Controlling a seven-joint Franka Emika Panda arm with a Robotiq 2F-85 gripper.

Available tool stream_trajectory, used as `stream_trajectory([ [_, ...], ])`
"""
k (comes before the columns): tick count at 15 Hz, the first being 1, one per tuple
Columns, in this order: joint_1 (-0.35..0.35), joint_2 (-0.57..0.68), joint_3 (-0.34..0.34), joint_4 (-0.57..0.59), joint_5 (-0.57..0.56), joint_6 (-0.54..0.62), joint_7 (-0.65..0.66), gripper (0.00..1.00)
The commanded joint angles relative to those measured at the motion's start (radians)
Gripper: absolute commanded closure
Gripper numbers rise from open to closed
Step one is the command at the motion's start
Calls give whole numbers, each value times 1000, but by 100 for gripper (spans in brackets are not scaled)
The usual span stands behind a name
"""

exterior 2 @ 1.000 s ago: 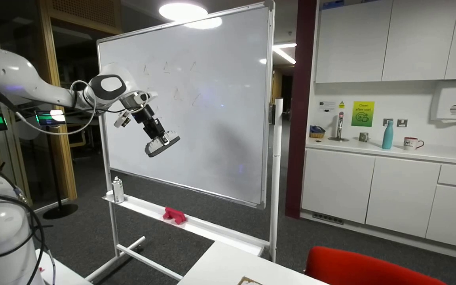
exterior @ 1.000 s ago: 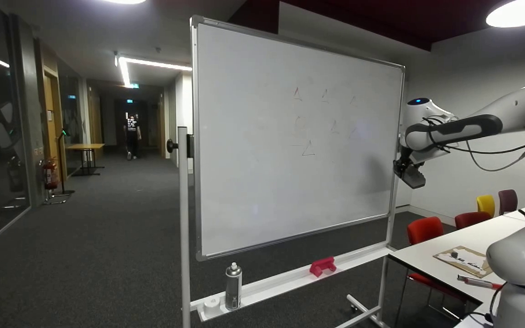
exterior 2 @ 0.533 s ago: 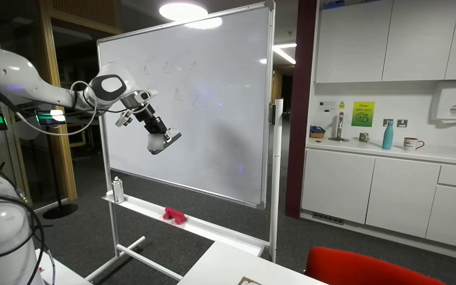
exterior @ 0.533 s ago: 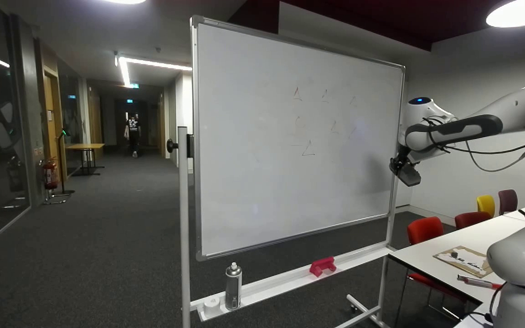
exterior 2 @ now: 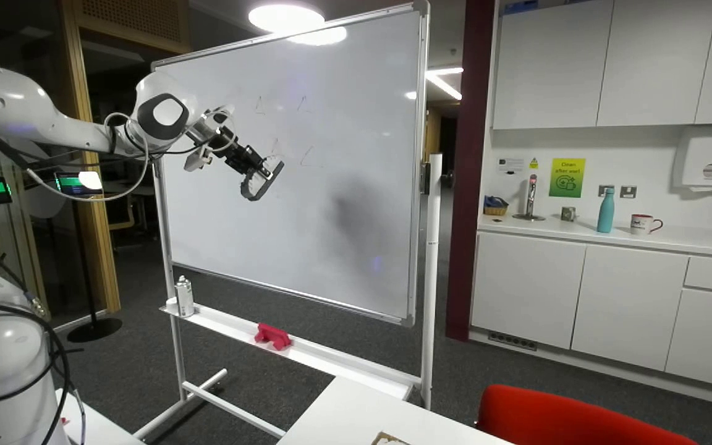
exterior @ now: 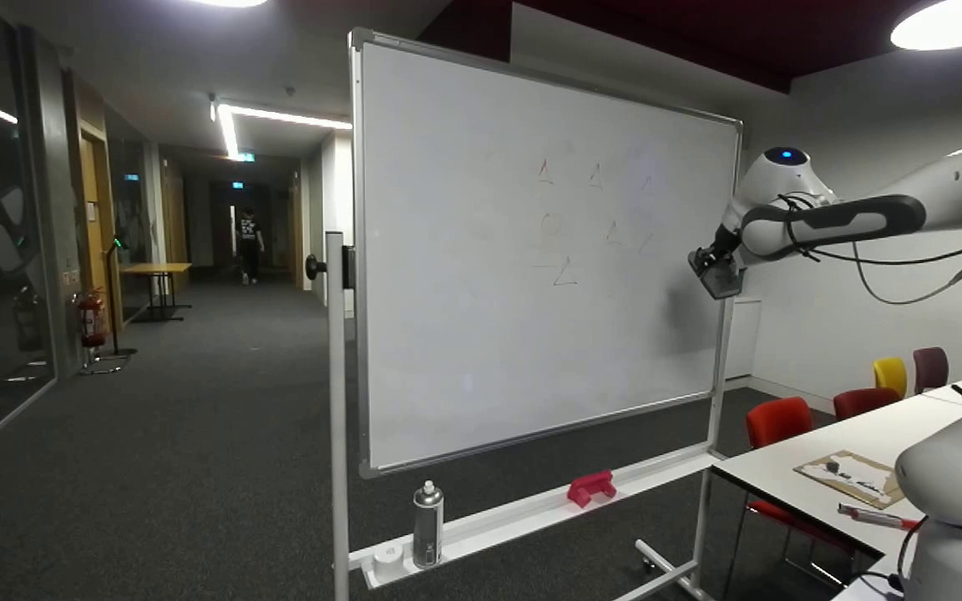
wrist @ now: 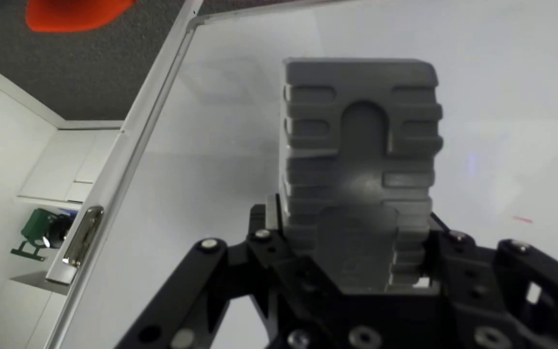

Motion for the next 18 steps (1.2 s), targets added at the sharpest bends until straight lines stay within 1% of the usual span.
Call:
stream_trajectory([
  [1,0,1,4,21,13,-2,-5,40],
  [4,3,2,4,33,20,-3,-5,40],
  [5,3,3,3,33,20,-3,-5,65],
  [7,5,11,-6,20,11,66,-11,65],
  [11,11,42,-24,48,22,199,-47,65],
  [15,20,87,-39,110,56,314,-80,65],
  [18,39,127,-58,169,97,370,-131,65],
])
